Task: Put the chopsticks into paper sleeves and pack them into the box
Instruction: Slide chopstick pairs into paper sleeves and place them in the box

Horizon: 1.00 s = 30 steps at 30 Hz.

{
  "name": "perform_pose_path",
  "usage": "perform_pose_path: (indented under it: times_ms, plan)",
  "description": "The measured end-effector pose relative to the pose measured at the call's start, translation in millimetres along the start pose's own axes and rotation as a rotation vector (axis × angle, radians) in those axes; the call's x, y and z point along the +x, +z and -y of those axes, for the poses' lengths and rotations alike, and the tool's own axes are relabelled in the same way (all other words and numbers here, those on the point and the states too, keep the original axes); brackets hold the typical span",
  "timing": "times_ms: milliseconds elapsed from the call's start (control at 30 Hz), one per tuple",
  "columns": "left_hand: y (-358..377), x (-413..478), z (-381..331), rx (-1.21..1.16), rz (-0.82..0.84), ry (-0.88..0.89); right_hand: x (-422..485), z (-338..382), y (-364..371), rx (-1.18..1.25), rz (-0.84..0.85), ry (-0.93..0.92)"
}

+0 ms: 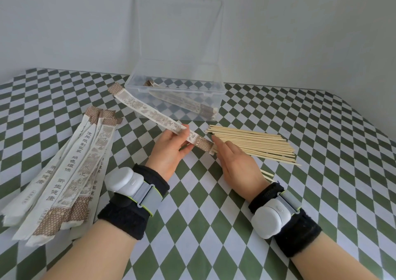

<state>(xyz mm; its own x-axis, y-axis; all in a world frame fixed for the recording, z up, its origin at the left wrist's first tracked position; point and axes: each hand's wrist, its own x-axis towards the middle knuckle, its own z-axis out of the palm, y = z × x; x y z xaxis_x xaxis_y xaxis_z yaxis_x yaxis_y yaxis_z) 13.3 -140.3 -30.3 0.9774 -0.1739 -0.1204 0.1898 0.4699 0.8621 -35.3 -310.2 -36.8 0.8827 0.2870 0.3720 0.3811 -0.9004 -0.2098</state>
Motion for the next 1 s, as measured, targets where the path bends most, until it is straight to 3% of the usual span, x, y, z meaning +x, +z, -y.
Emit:
perform_pose_path:
  times_ms: [200,367,733,1000]
  plan:
    - [-0.1,-3.0,0.4,0.068,-0.054,0.040,1.1,3.3,-3.1,0.119,-0.022,0.037]
    - [-3.4,-3.0,-4.7,-0.012,-0.154,0.116,-0.5,-1.5,-3.0,-0.069,-0.197,0.186]
    - [-1.5,-3.4,-3.2,0.001,-0.085,0.071,2.3,-0.3,2.5,0.137,-0.004,0.104]
    - [-5.0,-2.2,-5.5,-0.073,-0.178,0.120,1.2,-5.3,3.3,0.006,-0.129,0.271]
